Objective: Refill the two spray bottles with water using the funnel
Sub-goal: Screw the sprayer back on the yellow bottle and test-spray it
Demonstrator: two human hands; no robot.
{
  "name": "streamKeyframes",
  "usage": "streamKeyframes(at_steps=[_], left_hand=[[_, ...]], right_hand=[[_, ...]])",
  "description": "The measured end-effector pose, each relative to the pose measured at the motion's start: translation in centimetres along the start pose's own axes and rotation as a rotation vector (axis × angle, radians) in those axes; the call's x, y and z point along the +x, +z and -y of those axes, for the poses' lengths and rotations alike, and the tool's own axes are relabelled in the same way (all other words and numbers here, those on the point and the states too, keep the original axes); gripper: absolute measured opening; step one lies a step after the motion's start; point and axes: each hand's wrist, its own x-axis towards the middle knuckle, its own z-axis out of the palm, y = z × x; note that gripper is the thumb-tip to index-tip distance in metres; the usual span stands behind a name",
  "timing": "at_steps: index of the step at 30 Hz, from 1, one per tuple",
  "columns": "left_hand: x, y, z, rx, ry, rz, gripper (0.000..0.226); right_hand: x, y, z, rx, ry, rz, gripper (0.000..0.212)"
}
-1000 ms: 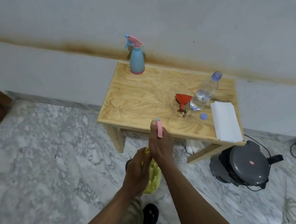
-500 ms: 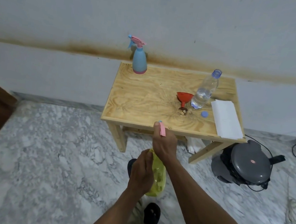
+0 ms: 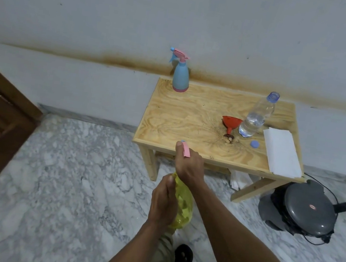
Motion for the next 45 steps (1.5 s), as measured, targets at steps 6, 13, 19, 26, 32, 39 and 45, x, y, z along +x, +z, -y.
streamKeyframes(at_steps=[6, 13, 19, 26, 32, 39, 45], left_hand=[[0.7, 1.9, -0.7, 0.008, 0.020, 0.090, 0.034], [0.8, 4.9, -2.8, -0.042, 0.008, 0.231, 0.040], [0.7, 5.2, -3.1, -0.032, -0.001, 0.223, 0.038], [1.4, 4.8, -3.3, -0.047, 0.055, 0.150, 0.041], [3.6, 4.4, -4.7, -0.062, 0.211, 0.042, 0.038], [9.9, 4.3, -6.8, -0.024, 0.289, 0.070, 0.061], [19.1, 4.0, -9.4, 0.032, 0.426, 0.232, 0.055]], right_hand=[[0.2, -2.5, -1.2, 0.055, 0.070, -0.103, 0.047], [0.7, -6.1, -3.5, 0.009, 0.167, -0.235, 0.053], [0.7, -6.6, -3.6, 0.055, 0.221, -0.170, 0.055], [0.8, -6.9, -2.8, 0.198, 0.209, -0.135, 0.050], [2.1, -8.1, -1.2, 0.236, 0.101, -0.156, 0.032], [7.1, -10.4, 1.9, 0.264, -0.079, -0.230, 0.028], [14.2, -12.8, 4.1, 0.193, -0.187, -0.210, 0.018]])
